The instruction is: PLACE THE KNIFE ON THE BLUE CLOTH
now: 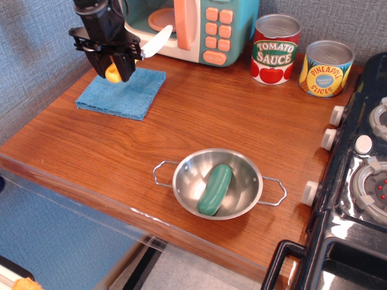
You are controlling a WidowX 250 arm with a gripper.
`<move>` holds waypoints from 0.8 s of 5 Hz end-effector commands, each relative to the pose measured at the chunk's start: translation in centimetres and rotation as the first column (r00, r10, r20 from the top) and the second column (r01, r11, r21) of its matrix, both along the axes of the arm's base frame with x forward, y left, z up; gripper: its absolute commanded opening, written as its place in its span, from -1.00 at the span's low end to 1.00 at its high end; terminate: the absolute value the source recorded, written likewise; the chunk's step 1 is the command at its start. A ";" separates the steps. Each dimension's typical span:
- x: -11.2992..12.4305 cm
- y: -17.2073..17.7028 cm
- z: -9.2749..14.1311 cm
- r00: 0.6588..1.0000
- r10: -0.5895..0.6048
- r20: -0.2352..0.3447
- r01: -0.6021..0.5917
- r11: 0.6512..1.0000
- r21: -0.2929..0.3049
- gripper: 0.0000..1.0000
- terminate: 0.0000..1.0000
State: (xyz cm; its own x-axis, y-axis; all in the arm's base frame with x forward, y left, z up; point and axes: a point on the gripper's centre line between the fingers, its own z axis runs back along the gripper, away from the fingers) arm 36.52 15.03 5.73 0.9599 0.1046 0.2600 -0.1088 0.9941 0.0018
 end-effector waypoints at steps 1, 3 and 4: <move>-0.8 1.3 1.9 1.000 0.016 0.014 -0.017 0.997 0.081 -1.00 -1.00; -2.0 2.0 2.0 0.997 0.077 -0.021 -0.075 0.994 0.075 1.00 -1.00; -1.9 2.4 1.9 0.994 0.103 -0.042 -0.100 0.993 0.065 1.00 -1.00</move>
State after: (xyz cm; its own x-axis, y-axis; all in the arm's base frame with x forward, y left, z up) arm 35.26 16.20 5.39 0.9656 0.1841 0.1838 -0.1976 0.9786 0.0580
